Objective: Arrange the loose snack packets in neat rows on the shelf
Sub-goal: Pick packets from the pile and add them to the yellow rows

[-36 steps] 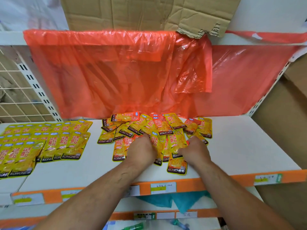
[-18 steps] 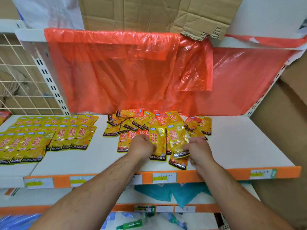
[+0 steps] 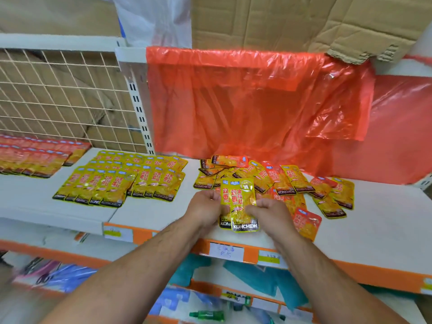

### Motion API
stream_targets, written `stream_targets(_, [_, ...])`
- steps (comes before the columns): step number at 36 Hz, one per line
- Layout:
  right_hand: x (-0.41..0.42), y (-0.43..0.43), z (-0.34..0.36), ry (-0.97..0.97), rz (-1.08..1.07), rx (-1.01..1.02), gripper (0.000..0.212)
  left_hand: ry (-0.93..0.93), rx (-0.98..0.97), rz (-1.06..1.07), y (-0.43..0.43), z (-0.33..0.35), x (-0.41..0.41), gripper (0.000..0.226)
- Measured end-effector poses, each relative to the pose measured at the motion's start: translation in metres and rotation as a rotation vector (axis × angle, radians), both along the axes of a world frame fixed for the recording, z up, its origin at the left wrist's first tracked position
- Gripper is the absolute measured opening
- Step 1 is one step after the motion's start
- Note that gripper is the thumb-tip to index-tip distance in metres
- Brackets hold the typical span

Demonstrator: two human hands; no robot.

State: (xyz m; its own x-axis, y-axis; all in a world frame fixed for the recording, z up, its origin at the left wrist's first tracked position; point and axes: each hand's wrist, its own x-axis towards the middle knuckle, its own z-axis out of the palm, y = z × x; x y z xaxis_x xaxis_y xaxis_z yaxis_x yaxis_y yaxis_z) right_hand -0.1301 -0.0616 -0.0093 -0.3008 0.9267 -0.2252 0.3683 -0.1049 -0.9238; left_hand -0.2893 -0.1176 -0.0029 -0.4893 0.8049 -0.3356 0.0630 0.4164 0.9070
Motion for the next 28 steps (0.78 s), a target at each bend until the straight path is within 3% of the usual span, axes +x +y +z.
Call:
stream_targets(2, [-0.018, -0.002, 0.001, 0.013, 0.027, -0.002, 0.034, 0.005, -0.004, 0.027, -0.008, 0.001, -0.016, 0.046])
stream_targets(6, [-0.057, -0.008, 0.002, -0.003, 0.059, 0.011, 0.023, -0.015, 0.004, 0.077, -0.025, 0.002, -0.050, 0.040])
stream_targets(9, [-0.087, -0.013, -0.002, -0.013, 0.115, 0.023, 0.042, -0.026, 0.009, 0.125, -0.038, 0.001, -0.078, 0.034])
stream_targets(12, [-0.118, -0.022, -0.002, -0.022, 0.136, 0.036, 0.044, 0.003, 0.008, 0.141, -0.048, -0.002, -0.110, 0.030])
stream_targets(16, [-0.166, -0.035, -0.005, -0.023, 0.089, 0.040, 0.031, 0.033, 0.033, 0.166, -0.058, -0.004, -0.158, 0.023])
stream_targets(18, [-0.190, -0.039, -0.010, -0.023, 0.091, 0.033, 0.030, 0.042, 0.029, 0.172, -0.063, -0.006, -0.184, 0.030])
stream_targets(23, [-0.240, -0.051, -0.017, -0.026, 0.085, -0.007, 0.048, 0.165, 0.008, 0.144, -0.073, -0.017, -0.247, 0.038])
stream_targets(28, [-0.270, -0.062, -0.024, 0.009, 0.003, -0.068, 0.046, 0.306, -0.035, 0.038, -0.075, -0.020, -0.289, 0.035])
